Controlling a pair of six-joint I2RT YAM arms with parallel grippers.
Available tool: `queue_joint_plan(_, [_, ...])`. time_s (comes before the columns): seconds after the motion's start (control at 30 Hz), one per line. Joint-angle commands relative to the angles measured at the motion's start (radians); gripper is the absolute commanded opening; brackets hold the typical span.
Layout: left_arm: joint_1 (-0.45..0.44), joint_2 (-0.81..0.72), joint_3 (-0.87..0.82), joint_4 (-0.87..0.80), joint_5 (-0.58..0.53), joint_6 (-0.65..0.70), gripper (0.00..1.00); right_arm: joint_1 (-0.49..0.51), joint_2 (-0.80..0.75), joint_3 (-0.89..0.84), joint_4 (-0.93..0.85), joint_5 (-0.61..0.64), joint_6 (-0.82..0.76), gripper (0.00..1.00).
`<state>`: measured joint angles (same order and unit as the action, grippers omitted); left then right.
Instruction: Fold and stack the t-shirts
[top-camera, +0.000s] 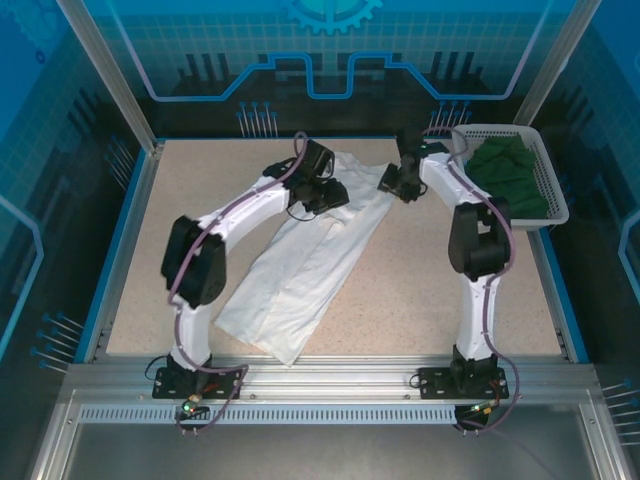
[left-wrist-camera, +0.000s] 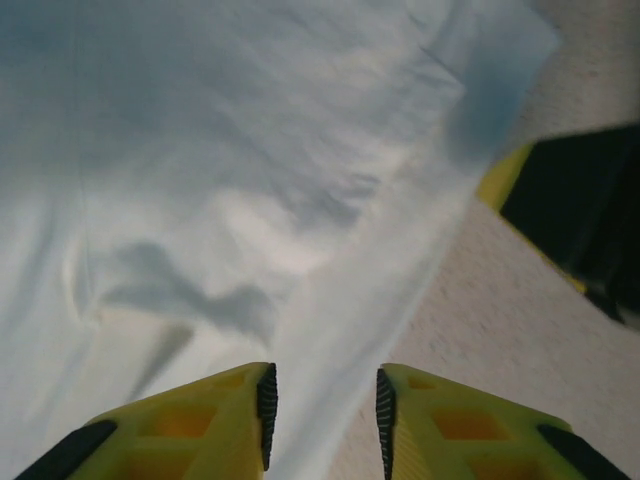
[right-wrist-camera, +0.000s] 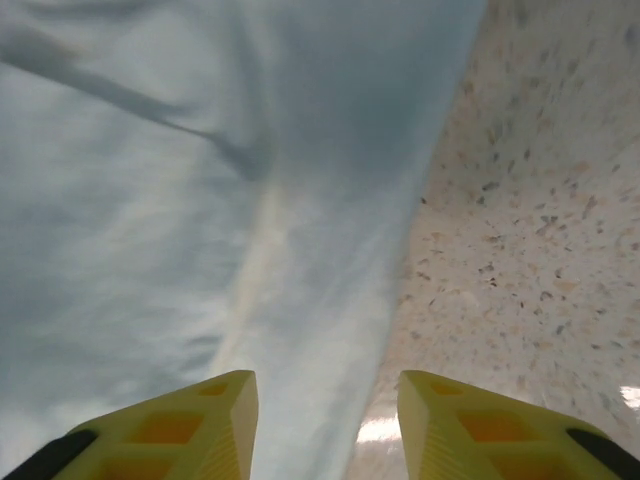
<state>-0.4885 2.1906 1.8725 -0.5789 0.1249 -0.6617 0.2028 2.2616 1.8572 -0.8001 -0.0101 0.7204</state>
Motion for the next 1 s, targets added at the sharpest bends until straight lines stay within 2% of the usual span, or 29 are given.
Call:
queue_joint_plan(0.0, [0.034, 0.115, 0.140, -0.020, 0.018, 0.080, 0.32, 0.010, 0.049, 0.068, -0.026, -0.002, 0.025, 0.38])
queue_joint_plan(0.1, [0.045, 0.208, 0.228, -0.016, 0.015, 0.076, 0.32, 0.022, 0.118, 0.144, -0.053, 0.001, 0.026, 0.38])
queue_joint_plan(0.17, [0.056, 0.265, 0.301, -0.041, 0.001, 0.074, 0.35, 0.034, 0.162, 0.213, -0.077, 0.000, 0.021, 0.38])
queue_joint_plan(0.3, [0.096, 0.362, 0.417, -0.130, -0.084, -0.001, 0.37, 0.065, 0.276, 0.396, -0.134, -0.001, 0.005, 0.39])
queue_joint_plan(0.53, [0.186, 0.386, 0.384, -0.106, -0.093, -0.139, 0.37, 0.118, 0.543, 0.843, -0.238, -0.060, -0.025, 0.43])
queue_joint_plan(0.73, [0.251, 0.301, 0.233, -0.038, -0.158, -0.226, 0.38, 0.137, 0.566, 0.849, -0.129, -0.109, -0.042, 0.58])
queue_joint_plan(0.77, [0.262, 0.282, 0.201, -0.020, -0.171, -0.242, 0.39, 0.134, 0.565, 0.851, -0.125, -0.105, -0.049, 0.65])
queue_joint_plan(0.83, [0.280, 0.245, 0.146, 0.010, -0.186, -0.265, 0.43, 0.126, 0.559, 0.862, -0.142, -0.102, -0.057, 0.70])
queue_joint_plan(0.97, [0.297, 0.196, 0.134, 0.058, -0.097, -0.231, 0.55, 0.093, 0.478, 0.852, -0.209, -0.106, -0.082, 0.75])
